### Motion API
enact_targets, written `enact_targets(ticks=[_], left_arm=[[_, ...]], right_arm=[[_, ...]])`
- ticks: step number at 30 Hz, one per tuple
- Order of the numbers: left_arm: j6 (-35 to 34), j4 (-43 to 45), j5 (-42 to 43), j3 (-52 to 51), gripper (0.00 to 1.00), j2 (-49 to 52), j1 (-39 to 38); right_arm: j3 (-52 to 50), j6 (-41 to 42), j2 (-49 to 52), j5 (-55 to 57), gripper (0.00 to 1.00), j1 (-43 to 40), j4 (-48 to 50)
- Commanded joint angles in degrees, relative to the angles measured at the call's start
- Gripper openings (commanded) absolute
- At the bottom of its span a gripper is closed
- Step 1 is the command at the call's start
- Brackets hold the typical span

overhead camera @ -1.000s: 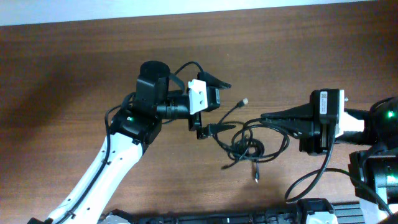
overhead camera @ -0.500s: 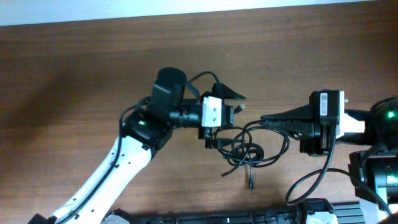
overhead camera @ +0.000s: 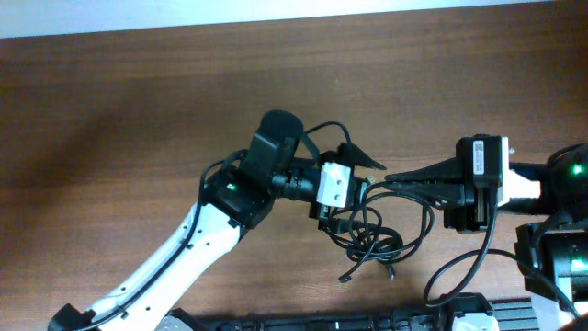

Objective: Untangle cables

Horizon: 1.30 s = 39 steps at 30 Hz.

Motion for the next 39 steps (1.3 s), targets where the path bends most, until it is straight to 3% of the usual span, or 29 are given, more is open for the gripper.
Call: enact_targets(ticks=[1, 3, 6, 8, 9, 13, 15, 19, 21, 23, 28, 30, 32, 36, 39], left_arm=[[0.6, 1.4, 1.0, 0.2, 0.71, 0.3, -0.9], [0.6, 1.7, 1.0, 0.2, 0.61, 0.3, -1.0], [0.6, 1.9, 1.0, 0.2, 0.3, 0.3, -1.2], [0.6, 2.2, 0.6, 0.2, 0.02, 0.3, -1.2], [0.6, 2.4, -0.3, 0.3, 0.0, 0.3, -1.2], [-1.0, 2.6, -8.3, 0.3, 0.0, 0.3, -1.2], [-6.9, 3.9, -16.4, 0.3, 0.0, 0.3, -1.1], [-26.4, 7.1, -36.5, 0.3, 0.0, 0.3, 0.6], [-40.0, 7.0, -47.0, 0.3, 0.0, 0.3, 2.6], [-52.0, 5.5, -51.8, 0.3, 0.0, 0.3, 4.9], [-70.3, 2.3, -51.7, 0.3, 0.0, 0.3, 9.6], [-72.8, 1.8, -51.2, 0.3, 0.08, 0.3, 10.1], [-74.4, 1.7, -50.1, 0.3, 0.0, 0.3, 10.1], [-84.3, 2.7, -42.8, 0.3, 0.0, 0.3, 10.1], [-85.6, 7.2, -33.5, 0.3, 0.0, 0.3, 10.1]], right_arm=[[1.2, 0.5, -0.4, -0.7, 0.04, -0.1, 0.3], [1.2, 0.5, -0.4, -0.7, 0.04, -0.1, 0.3], [1.2, 0.5, -0.4, -0.6, 0.04, -0.1, 0.3], [1.2, 0.5, -0.4, -0.6, 0.04, -0.1, 0.3], [1.2, 0.5, -0.4, -0.6, 0.04, -0.1, 0.3], [1.2, 0.5, -0.4, -0.6, 0.04, -0.1, 0.3], [1.2, 0.5, -0.4, -0.6, 0.04, -0.1, 0.3], [1.2, 0.5, -0.4, -0.6, 0.04, -0.1, 0.3], [1.2, 0.5, -0.4, -0.6, 0.04, -0.1, 0.3], [1.2, 0.5, -0.4, -0.6, 0.04, -0.1, 0.3], [1.2, 0.5, -0.4, -0.6, 0.04, -0.1, 0.3], [1.2, 0.5, -0.4, -0.6, 0.04, -0.1, 0.3], [1.2, 0.5, -0.4, -0.6, 0.04, -0.1, 0.3], [1.2, 0.5, -0.4, -0.6, 0.04, -0.1, 0.3], [1.2, 0.5, -0.4, -0.6, 0.04, -0.1, 0.3]])
